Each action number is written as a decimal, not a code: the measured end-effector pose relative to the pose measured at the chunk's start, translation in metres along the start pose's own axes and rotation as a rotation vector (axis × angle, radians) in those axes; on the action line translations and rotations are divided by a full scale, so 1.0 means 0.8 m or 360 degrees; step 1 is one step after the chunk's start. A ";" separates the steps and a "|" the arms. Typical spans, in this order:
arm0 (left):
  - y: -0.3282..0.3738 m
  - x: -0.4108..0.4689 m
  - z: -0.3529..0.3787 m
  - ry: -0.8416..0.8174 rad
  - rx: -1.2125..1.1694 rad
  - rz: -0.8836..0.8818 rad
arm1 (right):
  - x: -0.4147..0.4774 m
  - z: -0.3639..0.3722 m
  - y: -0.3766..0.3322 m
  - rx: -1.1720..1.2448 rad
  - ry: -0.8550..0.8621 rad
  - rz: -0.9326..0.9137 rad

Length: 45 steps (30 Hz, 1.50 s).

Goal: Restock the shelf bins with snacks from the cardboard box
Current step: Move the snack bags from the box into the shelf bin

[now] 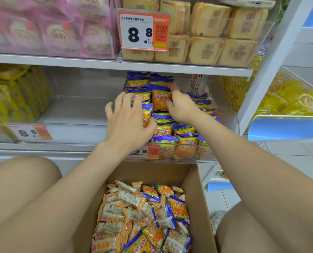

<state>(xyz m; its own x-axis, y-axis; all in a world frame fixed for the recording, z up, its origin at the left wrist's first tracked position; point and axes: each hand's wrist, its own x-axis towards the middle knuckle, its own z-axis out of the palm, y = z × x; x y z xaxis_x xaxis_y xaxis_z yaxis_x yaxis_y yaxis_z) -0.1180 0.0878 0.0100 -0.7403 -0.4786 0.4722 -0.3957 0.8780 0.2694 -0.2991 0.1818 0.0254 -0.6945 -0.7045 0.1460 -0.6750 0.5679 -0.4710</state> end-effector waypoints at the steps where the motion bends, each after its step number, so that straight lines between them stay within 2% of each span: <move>1: 0.000 -0.001 -0.002 0.0019 -0.0022 0.0017 | -0.003 0.000 -0.001 -0.0048 0.0062 0.0024; 5: -0.001 -0.012 -0.013 0.0156 -0.0048 0.0167 | -0.027 -0.012 -0.010 -0.0296 0.0426 0.0160; 7: 0.000 -0.020 -0.022 0.0296 -0.0056 0.0320 | -0.050 -0.018 -0.018 -0.0234 0.0539 0.0041; 9: 0.005 -0.031 -0.031 0.0409 -0.0082 0.0499 | -0.079 -0.026 -0.028 -0.0052 0.0490 -0.0130; 11: 0.010 -0.047 -0.035 0.0383 -0.0150 0.0641 | -0.113 -0.032 -0.037 0.0028 0.0291 -0.0247; 14: 0.016 -0.078 -0.024 -0.0025 -0.0209 0.0510 | -0.159 -0.033 -0.034 -0.0085 -0.0208 -0.0346; 16: 0.018 -0.097 -0.004 -0.0519 -0.0141 0.0396 | -0.179 -0.024 -0.018 -0.0336 -0.0562 -0.0367; 19: 0.025 -0.127 0.038 -0.1323 -0.0025 0.0433 | -0.201 -0.004 0.012 -0.0706 -0.1001 -0.0378; 21: 0.028 -0.148 0.074 -0.1712 0.0054 0.0531 | -0.214 0.008 0.026 -0.0795 -0.1149 -0.0404; 24: 0.031 -0.178 0.129 -0.1999 0.0151 0.0713 | -0.223 0.016 0.039 -0.0836 -0.1241 -0.0410; 29: 0.031 -0.202 0.197 -0.1937 0.0143 0.0722 | -0.229 0.034 0.055 -0.0849 -0.1276 -0.0441; 33: 0.030 -0.211 0.215 -0.1814 0.0486 0.0927 | -0.229 0.041 0.063 -0.0871 -0.1273 -0.0446; 38: 0.029 -0.216 0.221 -0.1766 0.0486 0.0856 | -0.232 0.041 0.071 -0.0887 -0.1286 -0.0454; 41: 0.020 -0.210 0.220 -0.1826 0.0268 0.0590 | -0.231 0.038 0.066 -0.0918 -0.1204 -0.0423; 45: 0.020 -0.170 0.179 -0.1688 -0.0380 0.0029 | -0.225 0.022 0.052 -0.1026 -0.0951 -0.0278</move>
<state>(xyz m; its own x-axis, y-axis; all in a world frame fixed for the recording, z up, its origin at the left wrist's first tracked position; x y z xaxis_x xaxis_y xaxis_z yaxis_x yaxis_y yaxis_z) -0.1016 0.1692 -0.1704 -0.8827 -0.1106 -0.4567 -0.3491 0.8048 0.4800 -0.1980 0.3245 -0.0361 -0.4448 -0.8050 -0.3926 -0.8927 0.4339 0.1216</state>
